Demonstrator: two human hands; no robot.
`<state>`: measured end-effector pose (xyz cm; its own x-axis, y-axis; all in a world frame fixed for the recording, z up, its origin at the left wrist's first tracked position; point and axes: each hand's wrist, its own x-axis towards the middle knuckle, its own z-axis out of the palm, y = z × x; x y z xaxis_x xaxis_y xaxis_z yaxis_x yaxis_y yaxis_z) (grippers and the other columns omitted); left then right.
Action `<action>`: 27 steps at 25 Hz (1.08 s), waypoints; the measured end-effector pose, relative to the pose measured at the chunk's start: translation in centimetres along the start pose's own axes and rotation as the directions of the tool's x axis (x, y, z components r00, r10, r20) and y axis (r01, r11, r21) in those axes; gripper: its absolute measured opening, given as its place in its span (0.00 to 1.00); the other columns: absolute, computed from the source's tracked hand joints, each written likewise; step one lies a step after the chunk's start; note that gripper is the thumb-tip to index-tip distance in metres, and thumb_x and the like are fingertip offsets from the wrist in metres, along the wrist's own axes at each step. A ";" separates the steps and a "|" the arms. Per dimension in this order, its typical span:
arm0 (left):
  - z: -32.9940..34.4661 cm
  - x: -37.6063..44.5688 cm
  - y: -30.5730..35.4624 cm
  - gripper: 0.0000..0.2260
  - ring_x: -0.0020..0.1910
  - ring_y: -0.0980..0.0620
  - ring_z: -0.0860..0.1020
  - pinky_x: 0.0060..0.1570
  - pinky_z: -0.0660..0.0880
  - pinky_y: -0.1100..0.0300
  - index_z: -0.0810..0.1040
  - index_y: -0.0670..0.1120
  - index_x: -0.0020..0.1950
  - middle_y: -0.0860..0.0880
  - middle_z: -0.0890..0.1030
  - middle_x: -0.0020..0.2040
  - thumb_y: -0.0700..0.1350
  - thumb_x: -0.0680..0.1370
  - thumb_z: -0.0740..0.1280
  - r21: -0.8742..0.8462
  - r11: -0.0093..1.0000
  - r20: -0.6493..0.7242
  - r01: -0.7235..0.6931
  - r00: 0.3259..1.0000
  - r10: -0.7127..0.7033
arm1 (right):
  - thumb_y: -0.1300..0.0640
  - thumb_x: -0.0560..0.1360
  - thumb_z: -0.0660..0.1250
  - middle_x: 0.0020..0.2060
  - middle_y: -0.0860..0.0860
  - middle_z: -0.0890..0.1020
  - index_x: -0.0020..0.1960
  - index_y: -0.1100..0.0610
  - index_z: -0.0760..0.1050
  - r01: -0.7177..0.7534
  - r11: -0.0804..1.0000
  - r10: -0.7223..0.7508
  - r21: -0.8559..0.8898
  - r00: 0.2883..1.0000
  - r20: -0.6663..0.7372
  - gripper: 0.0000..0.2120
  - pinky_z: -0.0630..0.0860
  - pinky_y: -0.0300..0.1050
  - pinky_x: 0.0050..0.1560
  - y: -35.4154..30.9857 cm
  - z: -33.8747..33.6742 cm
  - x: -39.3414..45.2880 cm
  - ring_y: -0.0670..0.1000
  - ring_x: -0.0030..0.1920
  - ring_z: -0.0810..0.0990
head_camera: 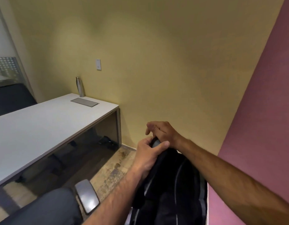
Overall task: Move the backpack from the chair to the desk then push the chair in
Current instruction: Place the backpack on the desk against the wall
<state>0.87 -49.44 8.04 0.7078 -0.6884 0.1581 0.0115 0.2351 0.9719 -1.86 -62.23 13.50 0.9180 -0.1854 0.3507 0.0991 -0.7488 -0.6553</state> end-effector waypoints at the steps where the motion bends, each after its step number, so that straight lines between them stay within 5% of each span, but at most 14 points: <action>1: 0.6 0.6 -0.2 0.22 0.42 0.46 0.86 0.43 0.81 0.57 0.85 0.42 0.47 0.42 0.88 0.44 0.57 0.64 0.81 0.004 1.000 -0.022 -0.007 1.000 0.007 | 0.42 0.81 0.59 0.29 0.42 0.80 0.46 0.57 0.81 -0.064 0.989 0.071 0.132 0.996 -0.054 0.21 0.73 0.40 0.40 0.9 -0.1 0.0 0.41 0.32 0.77; 4: 1.7 2.1 -0.9 0.23 0.35 0.47 0.76 0.37 0.75 0.54 0.79 0.39 0.41 0.43 0.79 0.36 0.58 0.70 0.80 -0.021 1.000 -0.100 0.000 0.995 -0.003 | 0.37 0.75 0.65 0.47 0.49 0.85 0.56 0.50 0.79 -0.155 0.922 0.258 0.354 0.929 -0.265 0.19 0.80 0.54 0.58 5.8 -1.2 -2.1 0.48 0.49 0.84; 6: 1.8 3.4 -1.0 0.22 0.32 0.51 0.74 0.32 0.73 0.58 0.78 0.40 0.39 0.47 0.77 0.32 0.59 0.71 0.76 -0.055 0.998 -0.147 0.006 0.989 -0.014 | 0.34 0.70 0.70 0.62 0.50 0.81 0.65 0.47 0.75 -0.258 0.885 0.402 0.387 0.844 -0.356 0.28 0.73 0.59 0.71 10.4 -2.8 -5.4 0.49 0.65 0.79; 9: 2.3 5.2 0.2 0.18 0.28 0.55 0.72 0.28 0.71 0.62 0.77 0.44 0.37 0.52 0.75 0.28 0.59 0.72 0.73 -0.101 0.994 -0.152 -0.032 0.988 0.017 | 0.26 0.55 0.75 0.80 0.55 0.63 0.80 0.51 0.58 -0.537 0.745 0.630 0.396 0.762 -0.152 0.61 0.60 0.61 0.78 15.8 -4.1 -11.0 0.57 0.80 0.60; 12: 3.0 7.0 2.2 0.18 0.28 0.53 0.71 0.29 0.71 0.60 0.78 0.46 0.36 0.51 0.75 0.28 0.60 0.71 0.73 -0.129 0.989 -0.122 -0.066 0.991 0.050 | 0.31 0.49 0.81 0.82 0.59 0.56 0.83 0.50 0.49 -0.572 0.616 0.646 0.542 0.760 0.068 0.72 0.59 0.66 0.78 17.9 -2.7 -13.9 0.61 0.81 0.57; 16: 2.4 9.1 5.2 0.19 0.26 0.50 0.72 0.27 0.73 0.61 0.76 0.44 0.34 0.45 0.74 0.29 0.59 0.72 0.74 -0.205 0.966 -0.071 -0.160 0.986 0.149 | 0.39 0.45 0.87 0.71 0.56 0.73 0.79 0.51 0.58 -0.475 0.587 0.612 0.655 0.791 0.025 0.69 0.77 0.59 0.67 18.3 -2.1 -12.5 0.58 0.70 0.74; 19: 1.4 10.3 6.6 0.26 0.33 0.43 0.69 0.31 0.75 0.59 0.75 0.33 0.40 0.37 0.75 0.37 0.57 0.76 0.73 -0.221 0.947 -0.060 -0.232 0.973 0.224 | 0.47 0.42 0.88 0.59 0.53 0.84 0.66 0.53 0.74 -0.424 0.633 0.614 0.648 0.784 -0.087 0.54 0.81 0.43 0.52 17.8 -1.9 -9.9 0.54 0.61 0.81; 23: -0.5 11.6 7.2 0.23 0.27 0.50 0.72 0.28 0.72 0.63 0.76 0.37 0.38 0.41 0.78 0.31 0.57 0.77 0.71 -0.203 0.939 -0.015 -0.278 0.960 0.281 | 0.54 0.41 0.88 0.47 0.55 0.90 0.47 0.58 0.87 -0.412 0.602 0.660 0.684 0.738 -0.137 0.35 0.82 0.42 0.43 16.6 -0.5 -7.6 0.55 0.50 0.88; 27: -6.1 12.7 6.5 0.20 0.25 0.54 0.73 0.29 0.71 0.61 0.77 0.46 0.36 0.50 0.77 0.28 0.60 0.74 0.75 -0.135 0.966 0.075 -0.220 0.970 0.232 | 0.63 0.44 0.87 0.44 0.59 0.89 0.43 0.63 0.86 -0.343 0.579 0.685 0.740 0.697 -0.212 0.27 0.83 0.52 0.47 14.8 0.3 -5.2 0.59 0.45 0.89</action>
<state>14.23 -52.46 15.33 0.6361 -0.6649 0.3915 -0.0490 0.4715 0.8805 -5.04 -72.20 1.81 0.6266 -0.7768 -0.0621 0.0266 0.1010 -0.9945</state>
